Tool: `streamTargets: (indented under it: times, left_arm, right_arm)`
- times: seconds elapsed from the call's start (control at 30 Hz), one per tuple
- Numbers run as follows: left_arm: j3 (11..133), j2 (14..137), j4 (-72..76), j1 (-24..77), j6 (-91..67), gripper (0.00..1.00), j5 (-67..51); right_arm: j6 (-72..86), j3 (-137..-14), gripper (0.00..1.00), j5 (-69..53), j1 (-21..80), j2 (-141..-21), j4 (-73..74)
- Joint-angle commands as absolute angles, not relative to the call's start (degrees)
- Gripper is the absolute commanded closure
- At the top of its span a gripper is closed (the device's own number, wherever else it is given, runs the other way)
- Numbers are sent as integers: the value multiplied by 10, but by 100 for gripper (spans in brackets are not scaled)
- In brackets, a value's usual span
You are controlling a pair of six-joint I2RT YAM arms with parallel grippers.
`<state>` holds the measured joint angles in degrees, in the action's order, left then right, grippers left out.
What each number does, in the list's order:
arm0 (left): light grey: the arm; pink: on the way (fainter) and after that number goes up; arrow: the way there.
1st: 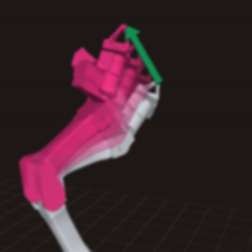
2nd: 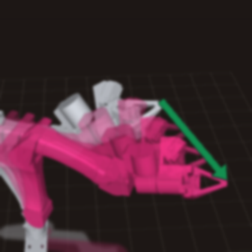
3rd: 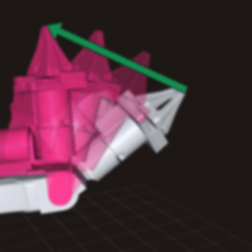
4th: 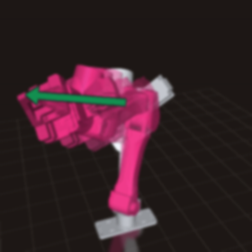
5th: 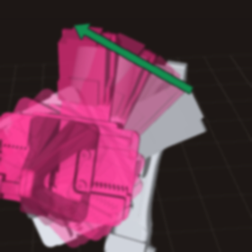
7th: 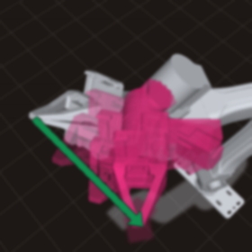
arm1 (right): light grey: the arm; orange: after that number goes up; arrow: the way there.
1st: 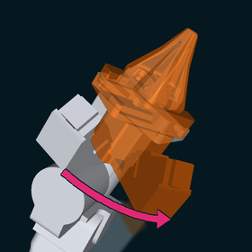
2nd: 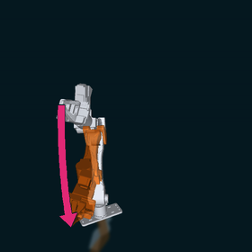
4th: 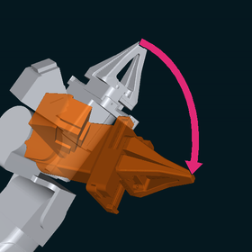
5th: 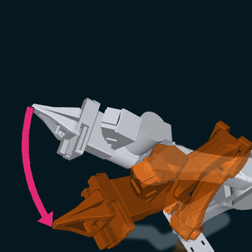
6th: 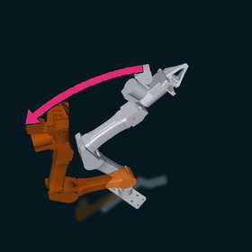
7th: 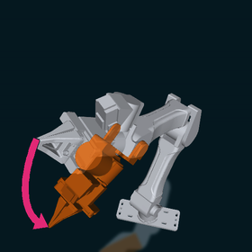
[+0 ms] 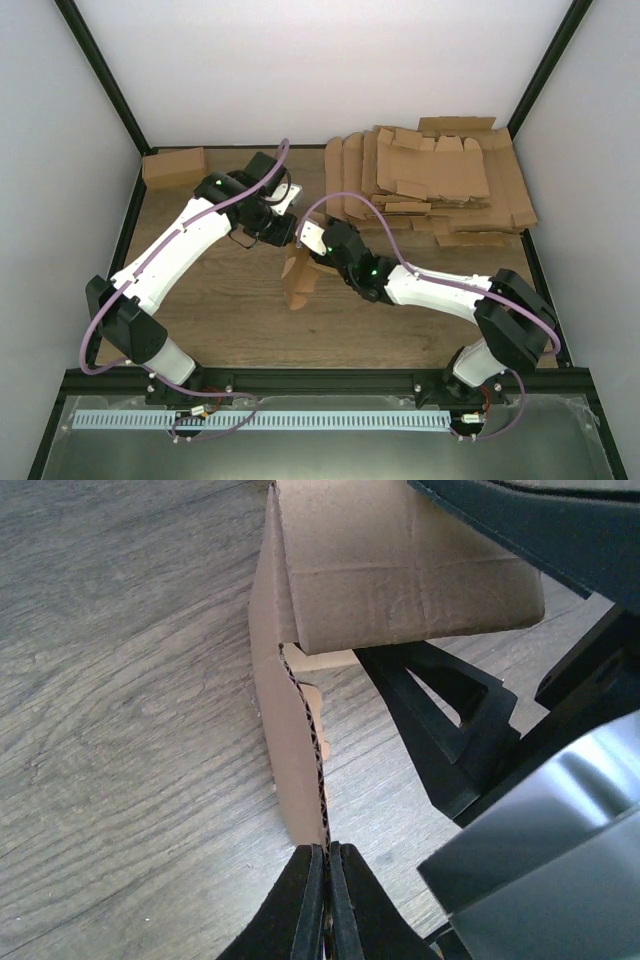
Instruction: Fold the paper box
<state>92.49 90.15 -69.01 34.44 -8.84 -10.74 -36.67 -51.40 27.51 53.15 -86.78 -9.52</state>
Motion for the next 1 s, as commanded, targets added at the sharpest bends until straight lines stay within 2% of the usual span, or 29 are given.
streamTargets:
  times: [0.0, 0.17, 0.23, 0.37, 0.53, 0.73, 0.97]
  left_arm:
    - [948, 892, -674, 347, -94, 96, -122]
    - [960, 888, -674, 346, -103, 96, -109]
    - [969, 884, -674, 346, -111, 94, -97]
    - [982, 856, -652, 345, -121, 84, -100]
    - [1025, 826, -641, 344, -140, 60, -82]
    - [1061, 767, -617, 344, -166, 39, -44]
    - [1002, 745, -602, 344, -170, 35, -50]
  right_arm:
    - [-404, -504, 43, 286, 539, -876, -147]
    - [-433, -502, 47, 293, 539, -895, -178]
    - [-433, -507, 53, 292, 539, -898, -171]
    - [-402, -525, 65, 268, 531, -894, -131]
    - [-308, -572, 79, 219, 490, -899, -16]
    - [-175, -604, 80, 56, 405, -910, 110]
    - [-60, -540, 80, -76, 359, -888, 138]
